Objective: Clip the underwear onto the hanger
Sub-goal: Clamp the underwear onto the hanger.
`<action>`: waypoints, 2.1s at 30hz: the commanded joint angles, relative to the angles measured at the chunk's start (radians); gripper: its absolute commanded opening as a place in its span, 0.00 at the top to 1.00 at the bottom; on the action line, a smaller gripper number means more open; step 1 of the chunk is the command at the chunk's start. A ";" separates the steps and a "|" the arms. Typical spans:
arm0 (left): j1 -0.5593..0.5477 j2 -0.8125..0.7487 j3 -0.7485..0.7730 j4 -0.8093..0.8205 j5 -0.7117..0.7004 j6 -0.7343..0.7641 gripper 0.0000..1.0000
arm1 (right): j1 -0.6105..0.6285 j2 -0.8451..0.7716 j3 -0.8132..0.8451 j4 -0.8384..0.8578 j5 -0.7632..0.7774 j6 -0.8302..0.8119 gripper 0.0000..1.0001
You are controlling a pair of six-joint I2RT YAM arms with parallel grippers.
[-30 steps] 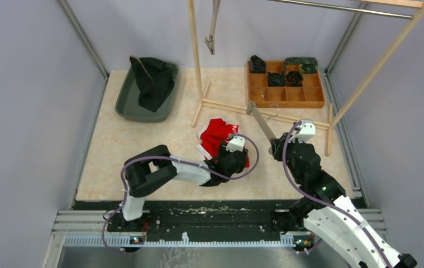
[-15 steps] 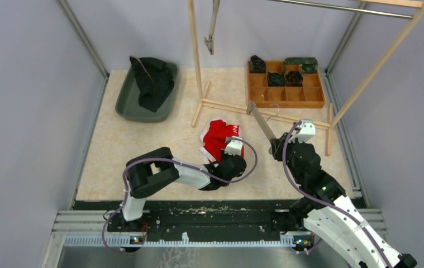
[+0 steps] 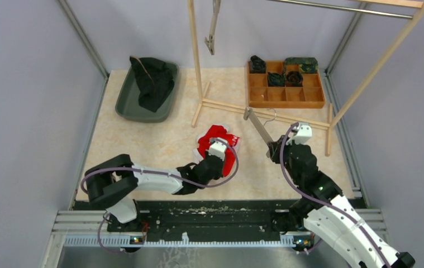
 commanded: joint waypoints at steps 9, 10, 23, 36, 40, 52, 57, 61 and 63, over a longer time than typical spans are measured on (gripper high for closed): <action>0.120 -0.151 -0.055 0.111 0.138 -0.090 1.00 | -0.001 -0.068 -0.087 0.211 -0.040 0.148 1.00; 0.141 -0.169 -0.066 0.127 0.161 -0.125 1.00 | -0.001 -0.069 -0.101 0.235 -0.042 0.167 1.00; 0.261 -0.274 -0.140 0.309 0.284 -0.292 1.00 | -0.001 -0.120 -0.314 0.609 -0.067 0.369 1.00; 0.342 -0.255 -0.156 0.443 0.441 -0.514 1.00 | -0.001 -0.048 -0.454 1.044 -0.073 0.404 1.00; 0.369 -0.235 -0.157 0.488 0.498 -0.560 1.00 | -0.001 0.033 -0.475 1.182 -0.087 0.441 1.00; 0.457 -0.157 -0.160 0.666 0.634 -0.753 1.00 | -0.001 0.483 -0.514 1.789 -0.168 0.492 1.00; 0.501 -0.072 -0.185 0.869 0.707 -0.858 1.00 | -0.001 0.710 -0.509 2.092 -0.206 0.518 1.00; 0.512 -0.035 -0.170 0.915 0.727 -0.893 1.00 | -0.001 0.772 -0.461 2.105 -0.250 0.514 1.00; 0.516 -0.022 -0.162 0.927 0.728 -0.910 1.00 | -0.001 0.778 -0.446 2.104 -0.262 0.494 1.00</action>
